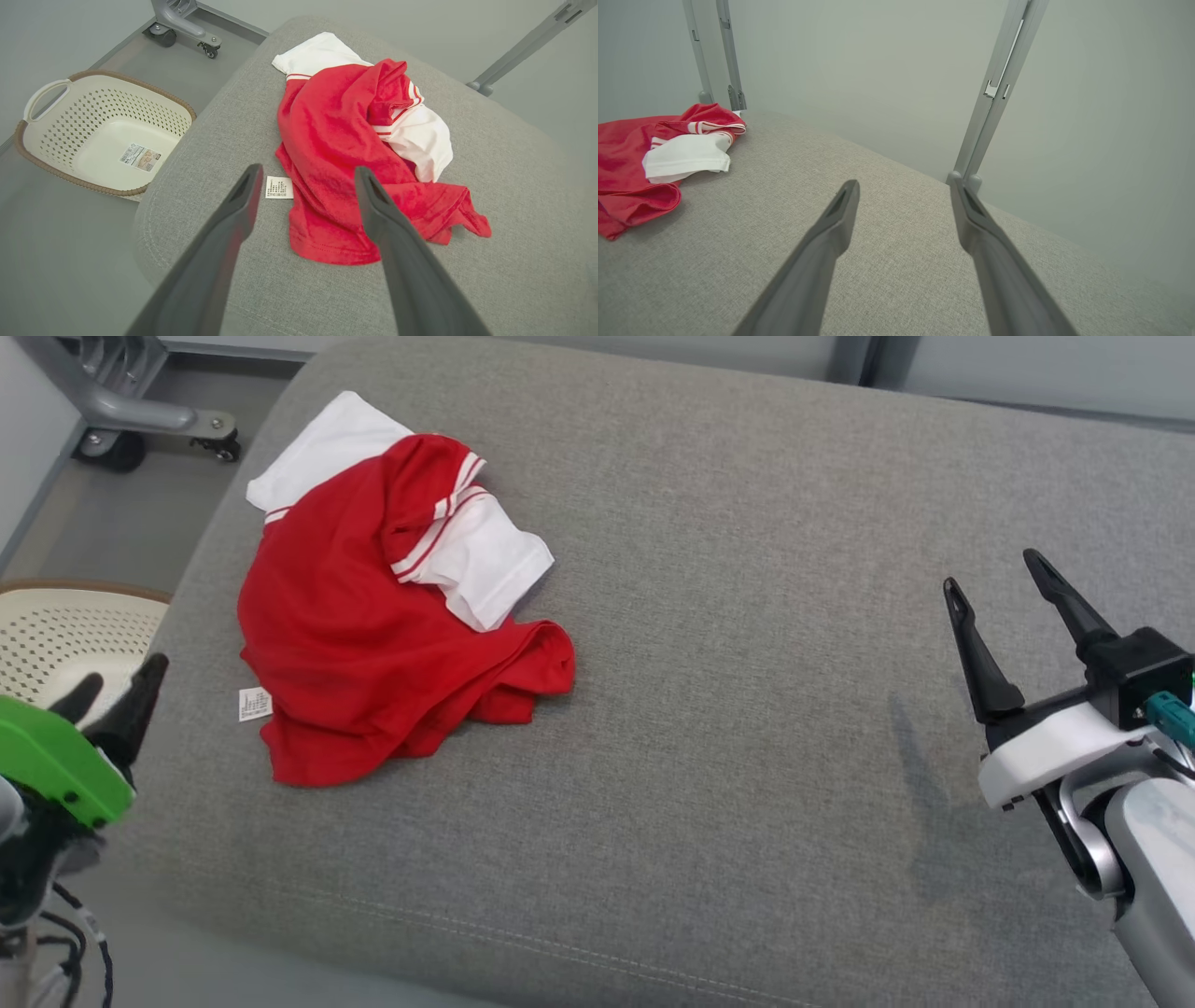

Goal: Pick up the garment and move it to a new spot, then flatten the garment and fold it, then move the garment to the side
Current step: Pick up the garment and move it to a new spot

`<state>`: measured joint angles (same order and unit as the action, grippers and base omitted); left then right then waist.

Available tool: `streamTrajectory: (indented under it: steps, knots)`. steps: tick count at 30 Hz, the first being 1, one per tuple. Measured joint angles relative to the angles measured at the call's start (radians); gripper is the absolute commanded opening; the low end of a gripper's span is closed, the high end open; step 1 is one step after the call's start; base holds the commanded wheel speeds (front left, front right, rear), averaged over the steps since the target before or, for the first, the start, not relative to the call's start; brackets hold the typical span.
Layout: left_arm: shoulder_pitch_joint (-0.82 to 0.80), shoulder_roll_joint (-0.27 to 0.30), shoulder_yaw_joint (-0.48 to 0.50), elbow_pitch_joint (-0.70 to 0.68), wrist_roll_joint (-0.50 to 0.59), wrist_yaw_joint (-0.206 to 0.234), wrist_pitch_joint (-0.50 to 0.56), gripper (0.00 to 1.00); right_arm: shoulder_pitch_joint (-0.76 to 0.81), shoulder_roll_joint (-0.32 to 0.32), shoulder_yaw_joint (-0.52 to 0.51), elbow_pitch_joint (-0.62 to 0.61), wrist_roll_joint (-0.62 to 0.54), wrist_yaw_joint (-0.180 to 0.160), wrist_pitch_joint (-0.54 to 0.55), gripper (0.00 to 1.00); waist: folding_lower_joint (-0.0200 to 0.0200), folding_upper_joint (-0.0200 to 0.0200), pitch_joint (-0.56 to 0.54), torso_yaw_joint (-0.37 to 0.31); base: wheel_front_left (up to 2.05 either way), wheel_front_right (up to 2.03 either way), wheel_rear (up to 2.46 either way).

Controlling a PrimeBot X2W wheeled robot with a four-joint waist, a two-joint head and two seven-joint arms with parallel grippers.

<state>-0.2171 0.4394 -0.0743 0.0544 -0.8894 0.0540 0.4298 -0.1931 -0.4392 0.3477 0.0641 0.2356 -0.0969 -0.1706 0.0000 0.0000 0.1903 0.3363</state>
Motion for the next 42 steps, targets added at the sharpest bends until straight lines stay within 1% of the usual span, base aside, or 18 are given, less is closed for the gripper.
streamTrajectory:
  steps: [3, 6, 9, 12, 19, 22, 23, 26, 29, 34, 38, 39, 40, 41, 42]
  knots:
    - [-0.091, 0.005, 0.042, 0.040, -0.037, 0.036, 0.070, 1.00, -0.033, -0.004, 0.008, -0.029, -0.005, 0.009, 0.015, 1.00, 0.0000, 0.0000, 0.038, -0.028, 0.00, 0.00, 0.00]
    - [-0.164, 0.029, 0.082, 0.072, -0.044, 0.052, 0.120, 1.00, -0.059, -0.003, 0.015, -0.054, -0.009, 0.017, 0.027, 1.00, 0.0000, 0.0000, 0.073, -0.062, 0.00, 0.00, 0.00]
    - [-0.196, 0.035, 0.117, 0.114, -0.067, 0.059, 0.161, 1.00, -0.077, -0.002, 0.014, -0.079, -0.008, 0.017, 0.037, 1.00, 0.0001, 0.0000, 0.109, -0.098, 0.00, 0.00, 0.00]
    - [-0.215, 0.038, 0.168, 0.151, -0.093, 0.064, 0.177, 1.00, -0.091, -0.004, 0.007, -0.095, -0.009, 0.017, 0.043, 1.00, 0.0000, 0.0000, 0.147, -0.136, 0.00, 0.00, 0.00]
    - [-0.260, 0.100, 0.264, 0.214, -0.093, 0.069, 0.196, 1.00, -0.150, -0.004, -0.008, -0.132, -0.008, 0.017, 0.047, 1.00, 0.0001, 0.0000, 0.239, -0.227, 0.00, 0.00, 0.00]
    - [-0.280, 0.113, 0.267, 0.218, -0.093, 0.070, 0.203, 1.00, -0.170, -0.004, -0.018, -0.145, -0.008, 0.017, 0.047, 1.00, 0.0001, 0.0000, 0.284, -0.263, 0.00, 0.00, 0.00]
    - [-0.300, 0.120, 0.265, 0.217, -0.093, 0.070, 0.211, 1.00, -0.180, -0.004, -0.027, -0.153, -0.008, 0.017, 0.047, 1.00, 0.0001, 0.0000, 0.315, -0.283, 0.00, 0.00, 0.00]
    - [-0.343, 0.120, 0.256, 0.215, -0.093, 0.070, 0.222, 1.00, -0.197, -0.009, -0.051, -0.164, -0.008, 0.016, 0.044, 1.00, 0.0001, 0.0000, 0.363, -0.309, 0.00, 0.00, 0.00]
    - [-0.378, 0.118, 0.248, 0.222, -0.093, 0.070, 0.227, 1.00, -0.222, -0.011, -0.058, -0.166, -0.008, 0.016, 0.033, 1.00, 0.0002, 0.0000, 0.411, -0.330, 0.00, 0.00, 0.00]
    - [-0.388, 0.103, 0.227, 0.258, -0.093, 0.070, 0.239, 1.00, -0.252, -0.009, -0.065, -0.161, -0.009, 0.015, 0.020, 1.00, 0.0002, 0.0000, 0.478, -0.356, 0.00, 0.00, 0.00]
    - [-0.418, 0.115, 0.235, 0.263, -0.093, 0.070, 0.238, 1.00, -0.260, -0.007, -0.067, -0.148, -0.013, 0.015, 0.011, 1.00, 0.0001, 0.0001, 0.513, -0.372, 0.00, 0.00, 0.00]
    - [-0.425, 0.116, 0.236, 0.266, -0.093, 0.070, 0.238, 0.81, -0.261, -0.007, -0.066, -0.144, -0.015, 0.015, 0.006, 1.00, 0.0001, 0.0001, 0.518, -0.374, 0.00, 0.00, 0.00]
    - [-0.430, 0.119, 0.236, 0.268, -0.093, 0.070, 0.237, 0.42, -0.263, -0.007, -0.066, -0.139, -0.016, 0.015, 0.002, 1.00, 0.0001, 0.0001, 0.522, -0.376, 0.00, 0.00, 0.00]
    - [-0.437, 0.118, 0.235, 0.271, -0.093, 0.070, 0.235, 0.00, -0.266, -0.007, -0.066, -0.131, -0.016, 0.015, 0.001, 1.00, 0.0001, 0.0001, 0.524, -0.377, 0.00, 0.00, 0.00]
    - [-0.443, 0.118, 0.233, 0.274, -0.093, 0.067, 0.233, 0.00, -0.266, -0.007, -0.066, -0.126, -0.017, 0.015, -0.002, 1.00, 0.0001, 0.0001, 0.524, -0.377, 0.00, 0.00, 0.00]
